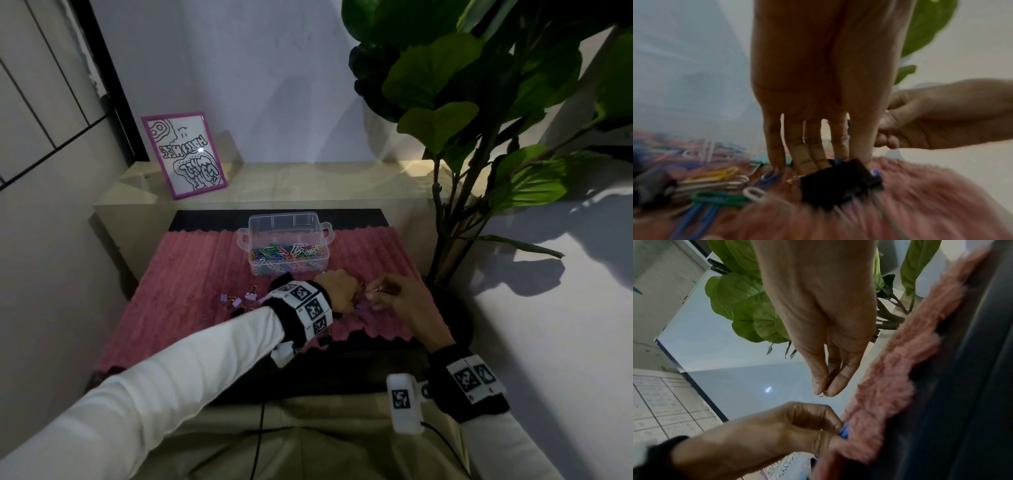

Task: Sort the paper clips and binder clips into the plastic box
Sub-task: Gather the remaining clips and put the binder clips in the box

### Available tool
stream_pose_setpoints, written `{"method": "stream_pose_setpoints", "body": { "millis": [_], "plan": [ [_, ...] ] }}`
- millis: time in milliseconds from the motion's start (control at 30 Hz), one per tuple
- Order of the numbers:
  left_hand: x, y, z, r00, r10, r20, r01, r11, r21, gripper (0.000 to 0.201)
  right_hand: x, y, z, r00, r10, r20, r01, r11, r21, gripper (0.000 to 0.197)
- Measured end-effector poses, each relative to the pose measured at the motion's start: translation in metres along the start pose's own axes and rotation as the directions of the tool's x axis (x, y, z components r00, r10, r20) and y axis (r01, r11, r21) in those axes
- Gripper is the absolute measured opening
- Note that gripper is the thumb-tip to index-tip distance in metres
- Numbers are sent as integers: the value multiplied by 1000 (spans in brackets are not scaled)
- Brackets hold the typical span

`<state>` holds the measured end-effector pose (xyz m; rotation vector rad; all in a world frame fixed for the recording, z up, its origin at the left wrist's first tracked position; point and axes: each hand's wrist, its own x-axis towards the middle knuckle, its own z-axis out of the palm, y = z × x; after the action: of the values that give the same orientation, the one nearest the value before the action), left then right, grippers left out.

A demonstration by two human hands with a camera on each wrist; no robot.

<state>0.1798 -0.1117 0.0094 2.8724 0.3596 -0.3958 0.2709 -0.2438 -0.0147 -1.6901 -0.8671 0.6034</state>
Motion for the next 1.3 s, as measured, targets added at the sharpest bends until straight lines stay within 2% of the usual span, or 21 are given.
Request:
{"method": "stream_pose_setpoints", "body": {
  "millis": [100, 233, 500, 600, 700, 767, 833, 900, 1033, 1133, 1200, 1300],
  "plan": [
    [2, -11, -10, 998, 34, 62, -22, 983, -183, 28, -4, -5, -3, 999, -26, -47, 28, 999, 35, 9],
    [0, -24, -14, 992, 72, 99, -26, 915, -403, 24, -11, -8, -7, 998, -36, -53, 39, 998, 52, 8],
    [-6, -33, -9, 996, 56, -76, -86, 873, -481, 13, -11, -2, 1, 998, -26, -57, 28, 999, 30, 4],
    [-14, -37, -16, 986, 6, -167, -94, 845, -526, 11, -10, 2, 0, 998, -1, -58, 0, 1000, -4, 5],
    [-26, -51, -26, 964, -66, -256, -95, 817, -568, 11, -8, 7, -3, 998, 27, -63, -27, 1000, 9, 14],
    [-37, -66, -32, 957, -138, -256, -74, 736, -672, 2, -9, 9, -4, 998, 41, -48, -39, 999, 35, 15],
    [-48, -85, -36, 944, -198, -265, -55, 695, -717, 15, -10, 7, -4, 999, 46, -27, -45, 998, 41, 14],
    [-60, -102, -40, 916, -253, -311, -45, 706, -706, 12, -5, 1, -3, 998, 56, 1, -56, 998, 26, 10],
    [-72, -130, -57, 871, -352, -344, -23, 668, -744, 9, 26, -34, 6, 995, -28, 94, 33, 998, -51, 4],
    [-61, -141, -68, 861, -370, -350, 38, 731, -681, 7, 66, -70, 26, 979, -99, 178, 115, 990, -82, 14],
    [-48, -145, -69, 864, -360, -352, 96, 804, -588, 6, 96, -84, 45, 965, -75, 250, 105, 988, -112, 17],
    [-35, -145, -66, 906, -321, -277, 186, 888, -420, 19, 128, -89, 71, 950, -28, 310, 100, 970, -220, 15]
  ]
}}
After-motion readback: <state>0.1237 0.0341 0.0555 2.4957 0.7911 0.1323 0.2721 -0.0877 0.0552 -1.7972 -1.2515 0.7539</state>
